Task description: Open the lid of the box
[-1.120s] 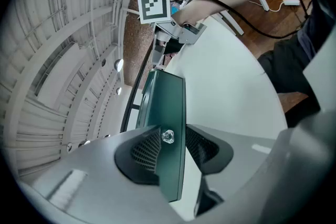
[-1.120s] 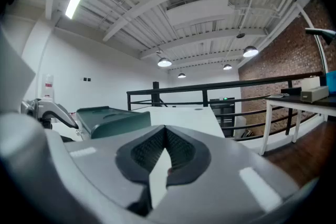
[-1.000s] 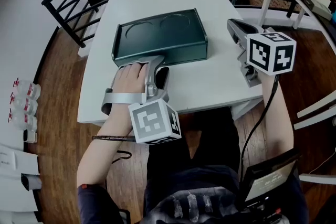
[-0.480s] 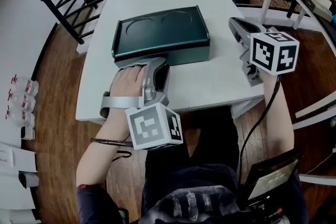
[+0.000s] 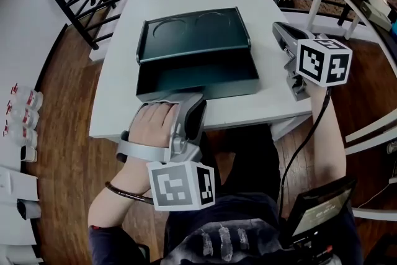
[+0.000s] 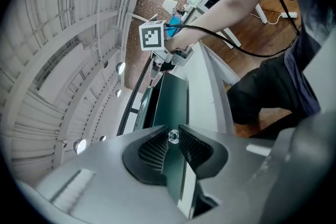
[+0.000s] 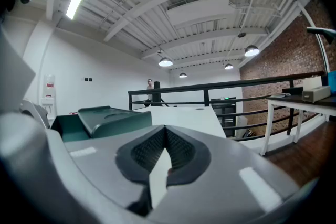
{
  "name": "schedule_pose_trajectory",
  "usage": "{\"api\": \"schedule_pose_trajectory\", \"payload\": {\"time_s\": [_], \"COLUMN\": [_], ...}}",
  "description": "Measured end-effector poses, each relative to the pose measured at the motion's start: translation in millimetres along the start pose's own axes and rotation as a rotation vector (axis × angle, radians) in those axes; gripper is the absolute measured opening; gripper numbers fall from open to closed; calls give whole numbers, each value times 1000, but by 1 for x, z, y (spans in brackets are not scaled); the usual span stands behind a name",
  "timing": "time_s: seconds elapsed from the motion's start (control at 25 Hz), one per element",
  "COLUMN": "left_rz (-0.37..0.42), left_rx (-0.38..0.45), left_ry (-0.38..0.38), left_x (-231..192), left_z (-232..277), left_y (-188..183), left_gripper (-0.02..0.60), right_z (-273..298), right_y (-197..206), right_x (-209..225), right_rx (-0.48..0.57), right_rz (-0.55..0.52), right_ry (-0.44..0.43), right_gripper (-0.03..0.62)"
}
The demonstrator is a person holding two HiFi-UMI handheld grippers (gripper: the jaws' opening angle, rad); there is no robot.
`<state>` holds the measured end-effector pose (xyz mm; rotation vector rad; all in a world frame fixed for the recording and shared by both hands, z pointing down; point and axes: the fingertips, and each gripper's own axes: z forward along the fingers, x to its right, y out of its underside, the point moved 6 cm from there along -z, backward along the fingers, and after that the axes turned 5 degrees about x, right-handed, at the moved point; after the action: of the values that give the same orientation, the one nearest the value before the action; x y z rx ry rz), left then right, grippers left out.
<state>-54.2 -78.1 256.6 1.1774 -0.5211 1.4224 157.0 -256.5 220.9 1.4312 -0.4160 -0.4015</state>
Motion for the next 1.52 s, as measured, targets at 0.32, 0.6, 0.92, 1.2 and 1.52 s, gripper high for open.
{"api": "schedule_pose_trajectory", "payload": {"time_s": [0.32, 0.6, 0.92, 1.2, 1.52], "left_rz": [-7, 7, 2, -52, -165], "left_rx": [31, 45, 54, 89, 177], "left_ry": [29, 26, 17, 30, 83], "left_x": [14, 24, 25, 24, 20], "left_z": [-24, -36, -36, -37, -64], "left_y": [-7, -11, -7, -3, -12], "left_gripper": [78, 78, 80, 81, 17], "right_z": [1, 1, 1, 2, 1], "right_y": [1, 2, 1, 2, 1], "right_x": [0, 1, 2, 2, 2], "right_rx": [-3, -4, -2, -5, -2], "right_rz": [-1, 2, 1, 3, 1], "right_ry": [1, 4, 7, 9, 8], "right_gripper": [5, 5, 5, 5, 5]}}
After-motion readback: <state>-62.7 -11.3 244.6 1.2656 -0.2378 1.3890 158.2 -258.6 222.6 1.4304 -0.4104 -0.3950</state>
